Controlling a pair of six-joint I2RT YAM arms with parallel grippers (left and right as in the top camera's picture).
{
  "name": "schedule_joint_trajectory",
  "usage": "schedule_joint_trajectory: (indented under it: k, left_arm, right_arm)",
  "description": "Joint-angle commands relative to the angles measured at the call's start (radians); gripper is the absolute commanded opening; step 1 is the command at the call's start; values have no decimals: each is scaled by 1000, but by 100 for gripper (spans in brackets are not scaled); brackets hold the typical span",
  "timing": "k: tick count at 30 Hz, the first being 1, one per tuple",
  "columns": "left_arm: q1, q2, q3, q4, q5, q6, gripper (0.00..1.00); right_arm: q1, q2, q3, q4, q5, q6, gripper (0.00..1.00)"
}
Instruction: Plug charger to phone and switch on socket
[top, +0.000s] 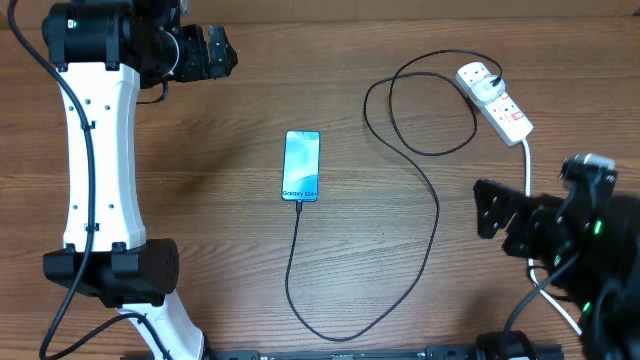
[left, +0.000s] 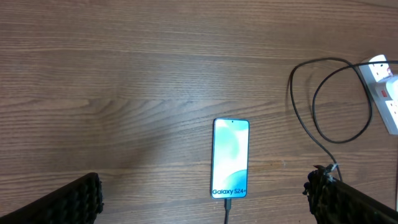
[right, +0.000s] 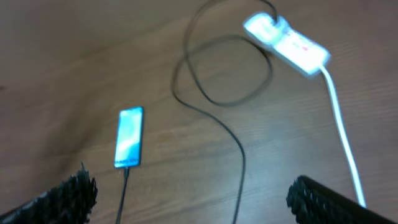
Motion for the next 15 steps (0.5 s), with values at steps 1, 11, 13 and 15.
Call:
schedule_joint_trajectory:
  k: [1,11,13,15]
  left_arm:
    - [-1,4,0,3,-5,16,100]
    - [-1,4,0,3,-5,16,100]
    - [-1,4,0,3,-5,16,100]
    - [-1,4,0,3,-5,16,100]
  right_arm:
    - [27,-137,-173,131,-1,-56,100]
    - [28,-451,-625,507,-60,-130,100]
    - [28,-505,-698,571,-90,-163,100]
    - [30,-547,-754,608,-91,-163,100]
